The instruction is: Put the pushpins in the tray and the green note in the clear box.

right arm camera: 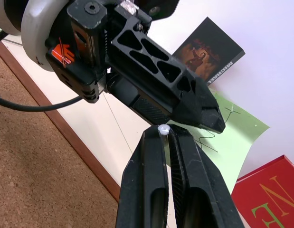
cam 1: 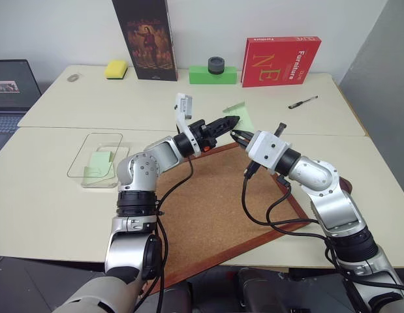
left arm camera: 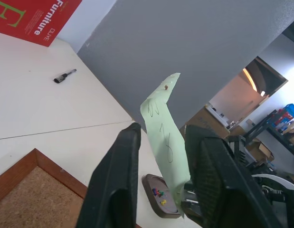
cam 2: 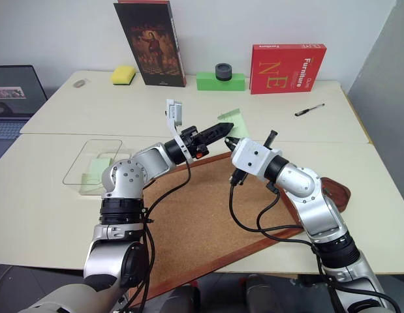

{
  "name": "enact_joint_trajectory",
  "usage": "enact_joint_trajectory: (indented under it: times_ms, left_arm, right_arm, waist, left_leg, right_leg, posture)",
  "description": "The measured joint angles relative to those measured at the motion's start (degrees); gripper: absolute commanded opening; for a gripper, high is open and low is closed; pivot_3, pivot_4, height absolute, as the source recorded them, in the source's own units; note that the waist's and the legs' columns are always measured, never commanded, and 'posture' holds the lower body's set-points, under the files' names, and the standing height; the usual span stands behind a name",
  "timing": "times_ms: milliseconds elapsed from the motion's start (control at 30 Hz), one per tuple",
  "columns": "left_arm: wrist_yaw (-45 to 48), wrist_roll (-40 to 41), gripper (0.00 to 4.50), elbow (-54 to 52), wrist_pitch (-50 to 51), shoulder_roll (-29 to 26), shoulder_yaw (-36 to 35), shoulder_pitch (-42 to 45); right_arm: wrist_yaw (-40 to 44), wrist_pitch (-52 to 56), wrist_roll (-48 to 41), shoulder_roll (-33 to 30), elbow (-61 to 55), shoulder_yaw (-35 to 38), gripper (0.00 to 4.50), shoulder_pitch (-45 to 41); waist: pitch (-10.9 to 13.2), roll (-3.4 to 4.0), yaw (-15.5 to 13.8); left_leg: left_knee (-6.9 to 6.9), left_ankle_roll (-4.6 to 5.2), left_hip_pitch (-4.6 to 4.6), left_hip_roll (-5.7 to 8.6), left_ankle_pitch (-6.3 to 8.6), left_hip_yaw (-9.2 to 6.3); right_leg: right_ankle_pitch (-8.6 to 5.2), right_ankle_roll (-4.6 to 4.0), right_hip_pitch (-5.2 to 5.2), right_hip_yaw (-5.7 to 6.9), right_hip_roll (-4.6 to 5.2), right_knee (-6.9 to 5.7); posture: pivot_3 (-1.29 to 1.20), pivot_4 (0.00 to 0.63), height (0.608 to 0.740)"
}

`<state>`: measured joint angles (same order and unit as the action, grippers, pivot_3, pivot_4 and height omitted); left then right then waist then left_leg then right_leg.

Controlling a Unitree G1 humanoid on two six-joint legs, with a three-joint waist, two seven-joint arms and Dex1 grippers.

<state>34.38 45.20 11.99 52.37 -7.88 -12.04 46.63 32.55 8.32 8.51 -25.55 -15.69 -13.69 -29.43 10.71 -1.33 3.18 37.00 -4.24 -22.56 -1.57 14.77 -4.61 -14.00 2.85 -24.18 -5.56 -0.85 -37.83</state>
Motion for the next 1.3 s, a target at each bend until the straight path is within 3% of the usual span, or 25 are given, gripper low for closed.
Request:
enact_joint_trajectory:
  times_ms: [167,967,1100,1300]
  left_arm:
    - [0.0,1.2,0.01,0.0,0.7,0.3,-0.2,0.0]
    - [-2.5,2.0,0.01,0.0,0.6,1.5,-1.2,-0.6]
    - [-2.8,1.8,0.01,0.0,0.3,1.6,-1.1,-1.1]
    - [-2.8,1.7,0.01,-1.1,-0.1,1.0,-0.8,-1.8]
  right_arm:
    - [0.0,0.0,0.1,0.0,0.0,0.0,0.0,0.2]
    - [-1.4,-5.2,-0.6,1.6,-3.3,1.4,0.0,2.1]
    - [-1.8,-4.1,-1.5,1.4,-6.9,4.2,0.0,5.1]
    - [-4.7,3.6,-3.1,0.2,-13.8,14.4,0.0,14.3]
  waist:
    - [0.0,0.0,0.0]
    - [0.0,0.0,0.0]
    - [0.0,0.0,-0.1]
    - [0.0,-0.01,-0.6]
  left_leg:
    - [0.01,0.0,0.01,0.0,0.0,0.0]
    - [0.03,-0.04,0.04,0.0,-0.02,0.0]
    - [0.03,-0.04,0.03,0.01,-0.03,-0.01]
    - [0.03,-0.04,0.04,0.04,-0.03,-0.01]
  right_leg:
    - [0.0,0.0,0.0,-0.01,0.0,-0.03]
    - [0.01,-0.01,0.01,-0.02,0.0,-0.1]
    - [0.0,0.0,0.01,-0.01,0.0,-0.1]
    - [0.0,0.0,0.04,-0.02,0.01,-0.1]
  posture:
    - [0.0,0.15,0.74]
    - [0.0,0.15,0.74]
    - [0.0,0.15,0.74]
    - [0.0,0.15,0.74]
